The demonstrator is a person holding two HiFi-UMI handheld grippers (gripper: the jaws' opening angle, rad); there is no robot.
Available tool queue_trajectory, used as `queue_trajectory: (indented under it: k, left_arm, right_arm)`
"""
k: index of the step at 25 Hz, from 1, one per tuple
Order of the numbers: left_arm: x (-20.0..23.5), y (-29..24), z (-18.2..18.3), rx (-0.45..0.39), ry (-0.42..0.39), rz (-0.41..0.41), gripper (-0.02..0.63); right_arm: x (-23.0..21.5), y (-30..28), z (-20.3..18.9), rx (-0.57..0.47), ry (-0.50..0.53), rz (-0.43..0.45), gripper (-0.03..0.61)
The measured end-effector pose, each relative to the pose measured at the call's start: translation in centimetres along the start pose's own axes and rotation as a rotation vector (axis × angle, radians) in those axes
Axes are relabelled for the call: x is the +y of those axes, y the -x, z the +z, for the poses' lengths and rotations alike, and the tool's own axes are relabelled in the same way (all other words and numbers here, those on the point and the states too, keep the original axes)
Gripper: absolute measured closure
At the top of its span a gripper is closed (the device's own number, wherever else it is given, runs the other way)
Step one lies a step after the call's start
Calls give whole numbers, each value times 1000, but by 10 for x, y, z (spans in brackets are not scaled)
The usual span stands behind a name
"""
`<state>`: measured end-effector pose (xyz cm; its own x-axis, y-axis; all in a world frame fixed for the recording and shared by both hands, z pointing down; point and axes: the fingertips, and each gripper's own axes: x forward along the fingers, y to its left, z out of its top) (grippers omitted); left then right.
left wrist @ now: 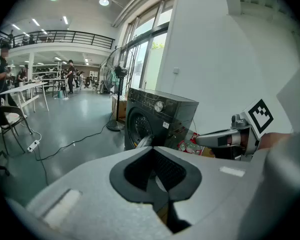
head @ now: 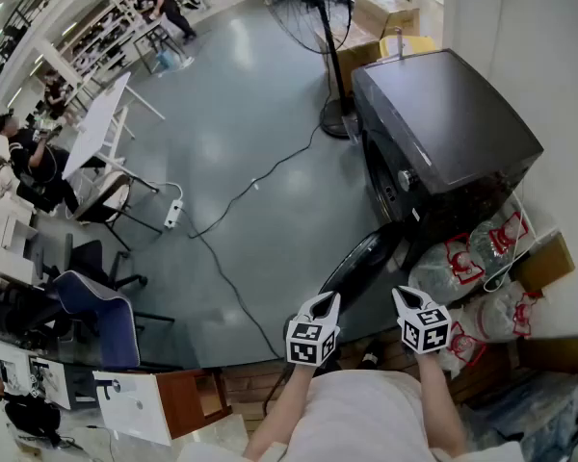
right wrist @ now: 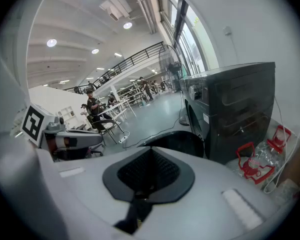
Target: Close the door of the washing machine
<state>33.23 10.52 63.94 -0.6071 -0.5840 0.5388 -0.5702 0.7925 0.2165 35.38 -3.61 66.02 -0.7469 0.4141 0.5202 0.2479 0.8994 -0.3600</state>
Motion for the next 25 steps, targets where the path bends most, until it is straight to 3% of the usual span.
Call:
queue_trajectory:
  k: [11,25]
  left_arm:
    - [2,-8,-15,29,-2,-7,608]
    - [14,-27,-26,71,-33,1,600]
  right_arm:
    - [-7,7,-4,-5,-7,-25,578]
    - [1,4,-5,-15,-41,23,578]
